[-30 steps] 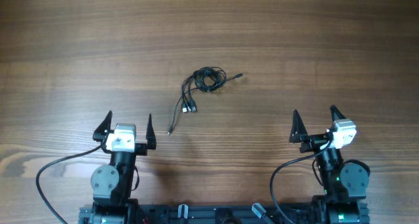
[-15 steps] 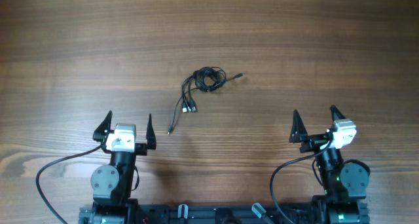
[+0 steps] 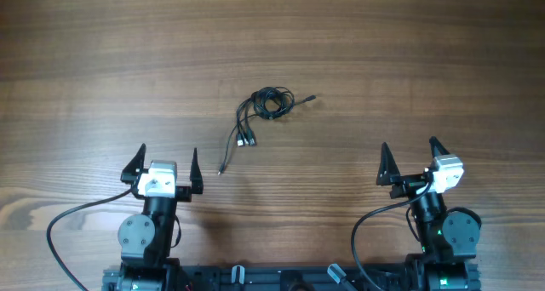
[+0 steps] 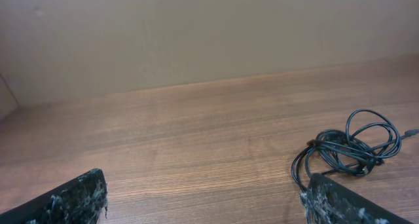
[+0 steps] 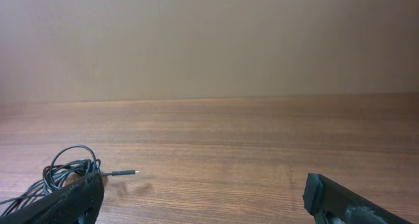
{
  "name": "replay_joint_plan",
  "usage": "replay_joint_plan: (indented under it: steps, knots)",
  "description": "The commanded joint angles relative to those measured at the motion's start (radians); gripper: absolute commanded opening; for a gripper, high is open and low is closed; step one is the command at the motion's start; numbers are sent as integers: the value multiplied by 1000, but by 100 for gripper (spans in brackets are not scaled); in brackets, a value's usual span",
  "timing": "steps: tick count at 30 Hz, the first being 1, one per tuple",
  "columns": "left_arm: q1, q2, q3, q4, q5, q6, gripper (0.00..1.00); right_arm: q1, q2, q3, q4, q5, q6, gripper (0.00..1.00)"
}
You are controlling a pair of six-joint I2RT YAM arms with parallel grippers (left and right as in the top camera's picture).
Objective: Untangle cables
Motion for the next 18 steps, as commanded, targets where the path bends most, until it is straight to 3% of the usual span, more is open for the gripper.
replay_joint_plan:
  steps: [1, 13, 15, 18]
  knots:
    - [7, -7, -2, 29, 1, 19, 100, 1, -17, -1, 3, 10, 16, 100]
    - [7, -7, -2, -3, 1, 20, 100, 1, -17, -1, 3, 10, 16, 100]
    - [7, -7, -2, 43, 1, 19, 100, 1, -17, -1, 3, 10, 16, 100]
    - [7, -7, -2, 265, 27, 19, 100, 1, -17, -1, 3, 10, 16, 100]
